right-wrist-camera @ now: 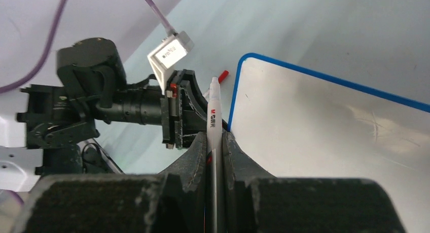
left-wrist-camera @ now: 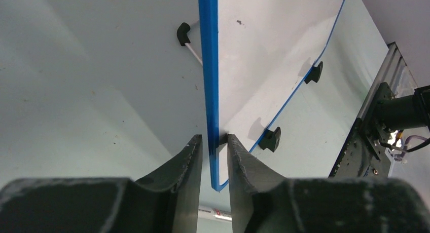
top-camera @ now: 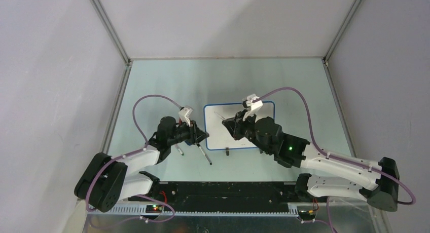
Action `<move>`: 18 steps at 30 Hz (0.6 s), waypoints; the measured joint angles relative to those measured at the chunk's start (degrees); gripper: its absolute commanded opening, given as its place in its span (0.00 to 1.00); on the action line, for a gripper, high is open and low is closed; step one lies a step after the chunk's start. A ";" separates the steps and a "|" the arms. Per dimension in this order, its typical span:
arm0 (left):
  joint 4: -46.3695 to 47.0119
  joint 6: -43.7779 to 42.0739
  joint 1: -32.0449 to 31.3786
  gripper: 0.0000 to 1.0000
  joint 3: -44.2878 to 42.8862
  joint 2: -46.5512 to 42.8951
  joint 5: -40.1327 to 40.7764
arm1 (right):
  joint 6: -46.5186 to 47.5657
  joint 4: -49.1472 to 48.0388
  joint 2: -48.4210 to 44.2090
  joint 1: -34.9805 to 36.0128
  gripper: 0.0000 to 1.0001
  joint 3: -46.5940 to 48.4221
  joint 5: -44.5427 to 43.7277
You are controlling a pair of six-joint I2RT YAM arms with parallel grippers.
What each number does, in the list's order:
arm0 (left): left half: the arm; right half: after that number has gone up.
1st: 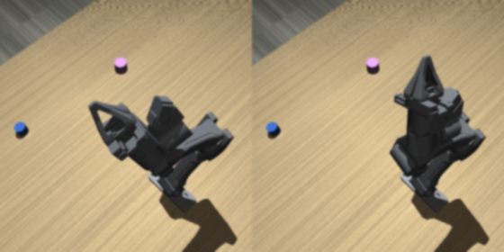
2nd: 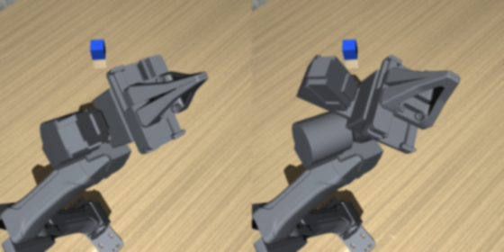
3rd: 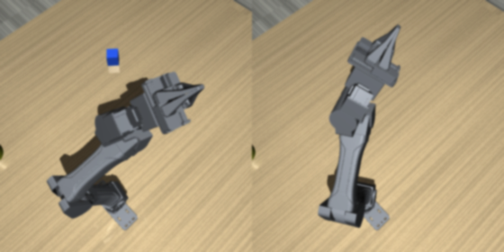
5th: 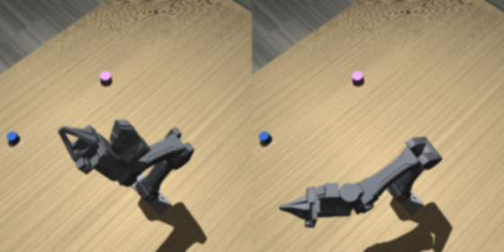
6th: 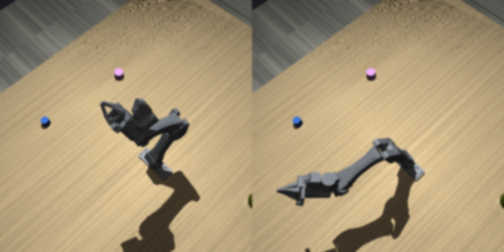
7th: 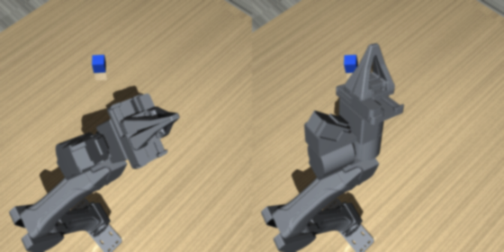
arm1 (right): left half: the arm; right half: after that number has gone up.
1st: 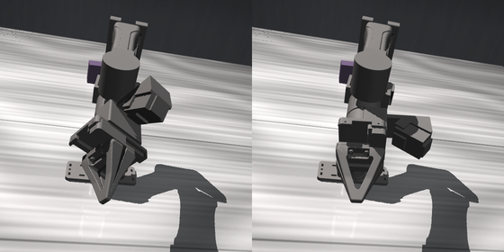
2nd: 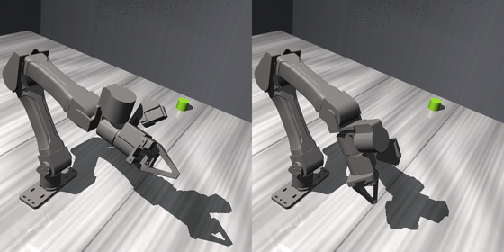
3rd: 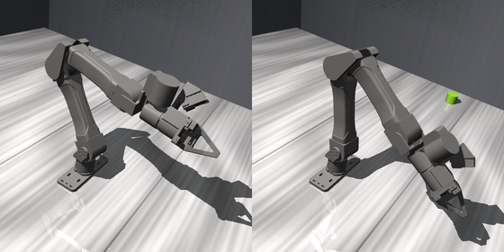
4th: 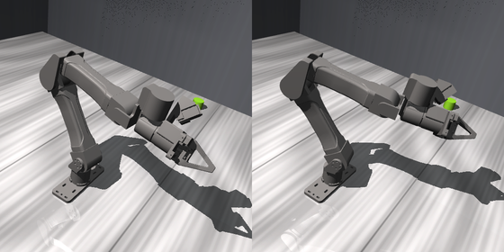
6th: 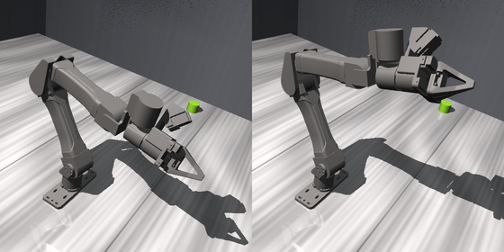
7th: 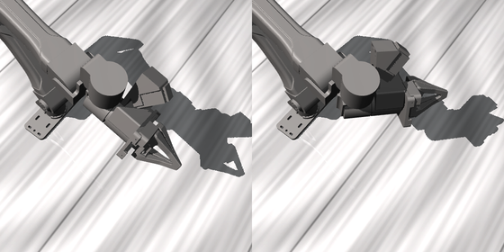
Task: Write a sentence on the whiteboard
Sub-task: Hold the whiteboard on the whiteboard stand.
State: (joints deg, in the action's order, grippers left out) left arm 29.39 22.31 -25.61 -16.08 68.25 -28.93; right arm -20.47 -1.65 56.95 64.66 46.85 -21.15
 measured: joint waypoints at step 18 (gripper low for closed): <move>-2.01 -0.42 0.00 0.20 -1.40 0.55 0.20 | 0.63 1.42 6.45 1.31 0.00 3.32 -4.39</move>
State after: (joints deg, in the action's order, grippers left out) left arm 27.38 21.89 -25.61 -17.47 68.79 -28.73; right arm -19.84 -0.23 63.40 65.98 50.17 -25.54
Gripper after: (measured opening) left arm 0.219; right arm 0.145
